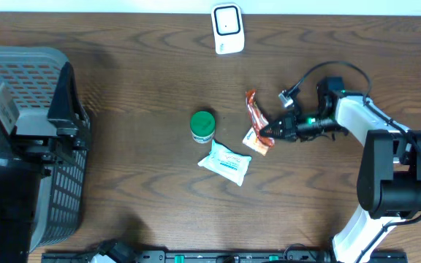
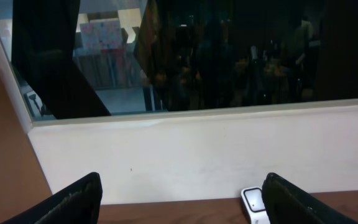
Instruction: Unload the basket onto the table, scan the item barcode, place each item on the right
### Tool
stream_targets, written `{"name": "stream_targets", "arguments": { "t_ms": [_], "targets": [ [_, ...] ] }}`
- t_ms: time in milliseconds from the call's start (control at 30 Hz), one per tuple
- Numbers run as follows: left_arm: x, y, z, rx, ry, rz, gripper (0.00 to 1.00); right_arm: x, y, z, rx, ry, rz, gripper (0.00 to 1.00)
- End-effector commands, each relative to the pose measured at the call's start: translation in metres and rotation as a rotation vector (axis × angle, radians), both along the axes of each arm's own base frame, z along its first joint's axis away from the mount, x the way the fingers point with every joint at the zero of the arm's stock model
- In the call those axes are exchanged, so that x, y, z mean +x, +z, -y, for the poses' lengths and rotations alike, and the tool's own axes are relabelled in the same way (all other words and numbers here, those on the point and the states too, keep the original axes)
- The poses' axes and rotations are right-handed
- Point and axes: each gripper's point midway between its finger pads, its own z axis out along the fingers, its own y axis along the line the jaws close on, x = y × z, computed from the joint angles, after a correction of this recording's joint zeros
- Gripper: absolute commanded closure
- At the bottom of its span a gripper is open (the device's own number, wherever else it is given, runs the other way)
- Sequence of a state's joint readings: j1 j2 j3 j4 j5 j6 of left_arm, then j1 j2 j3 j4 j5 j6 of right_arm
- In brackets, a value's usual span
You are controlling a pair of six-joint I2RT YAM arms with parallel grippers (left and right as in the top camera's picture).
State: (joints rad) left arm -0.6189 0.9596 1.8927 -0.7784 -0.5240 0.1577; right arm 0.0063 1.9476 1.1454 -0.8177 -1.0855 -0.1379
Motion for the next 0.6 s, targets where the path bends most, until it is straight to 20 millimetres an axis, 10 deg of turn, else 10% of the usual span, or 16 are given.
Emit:
{"name": "stream_targets", "arguments": {
  "t_ms": [0, 333, 567],
  "targets": [
    [-0.001, 0.002, -0.003, 0.001, 0.013, 0.006, 0.18, -0.023, -0.002, -0.012, 0.08, -0.004, -0.082, 0.96],
    [-0.001, 0.002, -0.003, 0.001, 0.013, 0.006, 0.18, -0.038, -0.075, 0.024, -0.303, -0.158, -0.277, 0.78],
    [-0.001, 0.002, -0.003, 0.001, 0.013, 0.006, 0.18, -0.038, -0.075, 0.025, -0.312, -0.162, -0.282, 0.56]
  ]
}}
